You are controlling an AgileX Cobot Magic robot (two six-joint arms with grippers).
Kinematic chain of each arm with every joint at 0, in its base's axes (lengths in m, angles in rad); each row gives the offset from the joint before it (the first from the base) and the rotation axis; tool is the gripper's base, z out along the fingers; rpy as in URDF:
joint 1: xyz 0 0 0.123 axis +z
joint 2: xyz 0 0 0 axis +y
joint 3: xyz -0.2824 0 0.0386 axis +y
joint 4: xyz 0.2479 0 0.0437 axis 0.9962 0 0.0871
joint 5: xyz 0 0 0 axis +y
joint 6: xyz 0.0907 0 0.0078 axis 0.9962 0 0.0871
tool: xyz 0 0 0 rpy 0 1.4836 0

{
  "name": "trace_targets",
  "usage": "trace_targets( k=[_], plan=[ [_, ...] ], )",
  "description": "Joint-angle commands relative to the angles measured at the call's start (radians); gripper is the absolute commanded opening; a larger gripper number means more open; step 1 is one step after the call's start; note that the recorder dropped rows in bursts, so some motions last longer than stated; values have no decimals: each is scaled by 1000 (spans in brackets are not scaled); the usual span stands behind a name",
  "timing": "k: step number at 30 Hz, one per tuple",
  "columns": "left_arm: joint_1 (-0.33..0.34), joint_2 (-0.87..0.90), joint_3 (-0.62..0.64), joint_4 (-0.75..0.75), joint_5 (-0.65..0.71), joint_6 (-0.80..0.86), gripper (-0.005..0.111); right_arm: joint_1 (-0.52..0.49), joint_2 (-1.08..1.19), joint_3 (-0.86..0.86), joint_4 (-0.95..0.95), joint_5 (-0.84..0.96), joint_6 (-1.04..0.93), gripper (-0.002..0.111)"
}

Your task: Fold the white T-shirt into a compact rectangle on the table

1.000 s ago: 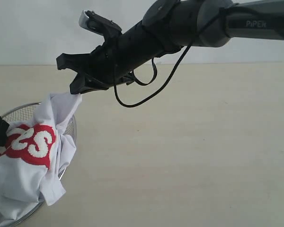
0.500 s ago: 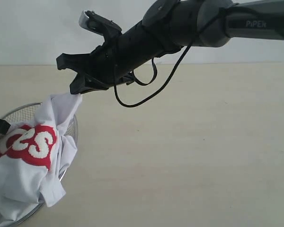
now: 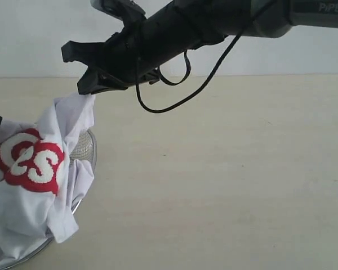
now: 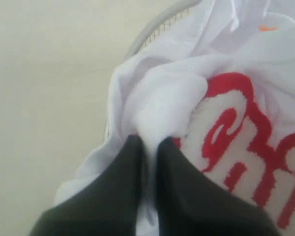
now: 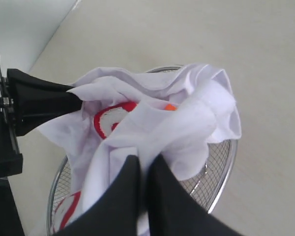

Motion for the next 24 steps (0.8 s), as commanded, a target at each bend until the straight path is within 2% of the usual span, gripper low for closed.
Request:
trace_targets(
  k=[1,10,15,19,24],
  plan=[
    [2,-95,-6,-25,-21,1,5,2,-56,-4,-14,14,-3,0],
    [2,-274,-6,-47,-16,1,5,2,-178,-2,-97,73,55,0],
    [2,-373,-6,-96,-15,24,5,2,-275,108,-130,15,71,0],
    [2,-422,-52,-131,37,44,5,2,-362,218,-125,-52,45,0],
    [2,-468,-135,-208,109,102,5,2,-465,263,-125,-74,38,0]
  ],
)
